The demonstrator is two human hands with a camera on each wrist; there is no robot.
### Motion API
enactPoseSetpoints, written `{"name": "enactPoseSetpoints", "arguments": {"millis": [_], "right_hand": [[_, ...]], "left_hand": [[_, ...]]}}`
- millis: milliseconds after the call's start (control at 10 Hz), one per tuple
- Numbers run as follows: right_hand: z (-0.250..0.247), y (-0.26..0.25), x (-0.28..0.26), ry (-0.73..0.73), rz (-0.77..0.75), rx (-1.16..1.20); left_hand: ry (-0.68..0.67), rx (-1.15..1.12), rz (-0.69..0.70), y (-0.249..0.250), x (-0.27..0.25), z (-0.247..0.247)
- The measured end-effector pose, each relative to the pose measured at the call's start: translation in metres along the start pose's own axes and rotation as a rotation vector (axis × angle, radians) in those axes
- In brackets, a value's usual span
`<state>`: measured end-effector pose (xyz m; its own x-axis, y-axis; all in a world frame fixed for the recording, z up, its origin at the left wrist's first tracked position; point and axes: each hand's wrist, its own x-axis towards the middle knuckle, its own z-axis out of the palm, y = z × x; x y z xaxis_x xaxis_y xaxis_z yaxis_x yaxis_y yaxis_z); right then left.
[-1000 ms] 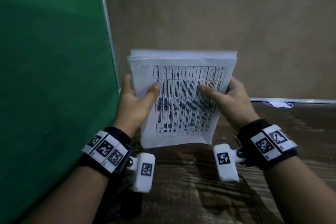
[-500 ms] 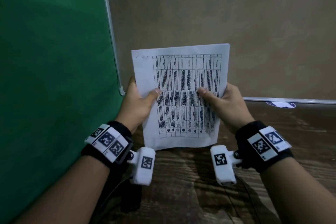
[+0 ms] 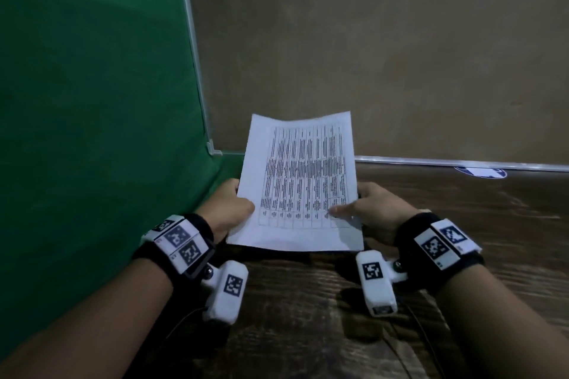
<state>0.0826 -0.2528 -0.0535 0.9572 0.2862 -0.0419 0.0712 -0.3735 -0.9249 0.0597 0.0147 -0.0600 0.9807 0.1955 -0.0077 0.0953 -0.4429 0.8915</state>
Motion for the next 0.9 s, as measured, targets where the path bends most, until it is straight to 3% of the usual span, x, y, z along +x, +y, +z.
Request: {"name": "enactPoseSetpoints", "arguments": {"millis": [200,400,600,800,900], "right_hand": [[0.024,0.007,-0.012,-0.212,0.221,-0.034],[0.019,0.016,-0.024,-0.289,0.342,0.083],[0.023,0.014,-0.033,-0.219,0.337,0.076],[0.029,0.012,-0.041,-0.102,0.314,0.09],[0.032,0.015,-0.044,-0.059,0.296,0.132]], "left_hand": [[-0.155,0.444,-0.223,-0.015,-0.017,-0.022],[-0.228,0.721,-0.247,-0.012,-0.03,-0.042],[-0.284,0.948,-0.21,-0.001,-0.043,-0.035],[-0.23,0.939,-0.18,-0.002,-0.049,-0.039],[-0.139,0.868,-0.125,-0.005,-0.054,-0.043]]}}
